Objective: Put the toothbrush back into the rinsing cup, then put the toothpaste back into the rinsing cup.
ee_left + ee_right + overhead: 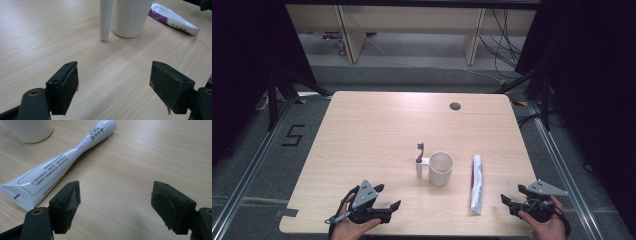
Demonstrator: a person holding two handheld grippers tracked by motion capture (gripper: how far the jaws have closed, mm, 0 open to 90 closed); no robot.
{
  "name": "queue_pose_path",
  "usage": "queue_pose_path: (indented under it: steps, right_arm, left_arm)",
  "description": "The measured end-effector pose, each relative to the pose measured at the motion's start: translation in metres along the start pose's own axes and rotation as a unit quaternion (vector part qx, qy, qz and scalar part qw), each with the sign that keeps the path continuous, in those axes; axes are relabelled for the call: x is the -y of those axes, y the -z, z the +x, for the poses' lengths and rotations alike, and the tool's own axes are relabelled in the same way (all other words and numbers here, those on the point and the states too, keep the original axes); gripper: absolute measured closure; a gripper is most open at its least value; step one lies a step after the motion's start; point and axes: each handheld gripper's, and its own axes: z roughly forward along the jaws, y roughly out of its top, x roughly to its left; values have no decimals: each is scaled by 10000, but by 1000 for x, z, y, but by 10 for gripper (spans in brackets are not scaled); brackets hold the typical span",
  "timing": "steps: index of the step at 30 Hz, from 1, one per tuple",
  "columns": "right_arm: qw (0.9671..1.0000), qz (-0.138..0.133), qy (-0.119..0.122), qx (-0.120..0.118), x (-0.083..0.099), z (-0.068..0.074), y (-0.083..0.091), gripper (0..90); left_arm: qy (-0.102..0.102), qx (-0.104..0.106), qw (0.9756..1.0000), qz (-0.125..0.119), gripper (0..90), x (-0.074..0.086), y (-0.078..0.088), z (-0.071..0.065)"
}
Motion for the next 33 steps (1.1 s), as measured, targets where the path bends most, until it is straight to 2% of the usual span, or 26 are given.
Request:
queue_pose_path:
  steps: [2,5,6,8,9,11,12,13,15,17,21,22,23,25,26,28,30,31,32,33]
  right_arm:
    - [10000,25,-69,23,1,1,0,245]
    - [10000,-38,9,69,0,1,3,256]
    - [10000,-41,7,-12,-1,1,4,307]
    - [9999,-97,-38,-115,-3,2,6,347]
    - [9997,-198,-15,-136,-5,2,7,404]
    - [9997,-191,-9,-160,-7,2,9,421]
    - [9997,-204,-23,-154,-9,3,10,463]
    - [9992,-204,-110,-327,-12,6,10,511]
    - [9993,-166,-170,-297,-14,8,12,537]
    - [9991,-282,23,-312,-18,9,12,589]
    - [9985,-282,-10,-479,-26,18,10,692]
    - [9982,-297,179,-500,-29,19,8,723]
    - [9979,-300,185,-535,-29,21,7,739]
    - [9973,-248,259,-637,-32,26,3,787]
    - [9969,-216,221,-722,-34,31,-1,809]
    - [9962,-164,308,-799,-36,35,-5,829]
    - [9956,-130,429,-824,-39,39,-10,850]
    - [9952,-109,442,-864,-41,41,-12,855]
    - [9946,-58,418,-951,-43,44,-16,859]
    - [9944,-74,522,-911,-44,45,-18,862]
  left_arm:
    - [-18,-54,10000,32,226,2,0,-1]
    - [-55,-50,10000,52,225,5,0,-1]
    - [-53,-31,10000,34,225,5,-1,0]
    - [-51,-71,9999,76,225,6,-1,1]
    - [-76,-137,9998,115,225,7,-2,2]
    - [-82,-144,9997,153,225,8,-2,3]
    - [-52,-142,9998,143,225,8,-3,2]
    - [-57,-149,9998,152,225,9,-3,2]
    - [-145,-143,9996,192,225,8,-2,2]
    - [-111,-142,9996,198,224,9,-3,2]
    - [-73,-178,9995,244,224,12,-4,2]
    - [-98,-179,9995,257,224,12,-3,2]
    - [-159,-186,9992,312,225,12,-2,2]
    - [-108,-202,9994,273,225,13,-3,1]
    - [-114,-213,9993,281,225,14,-3,1]
    - [-177,-212,9990,341,225,15,-2,3]
    - [-170,-214,9991,323,225,15,-2,3]
    - [-65,-224,9994,250,225,15,-2,2]
    - [-59,-222,9994,245,225,15,-2,2]
    - [-89,-227,9993,278,225,15,-2,2]
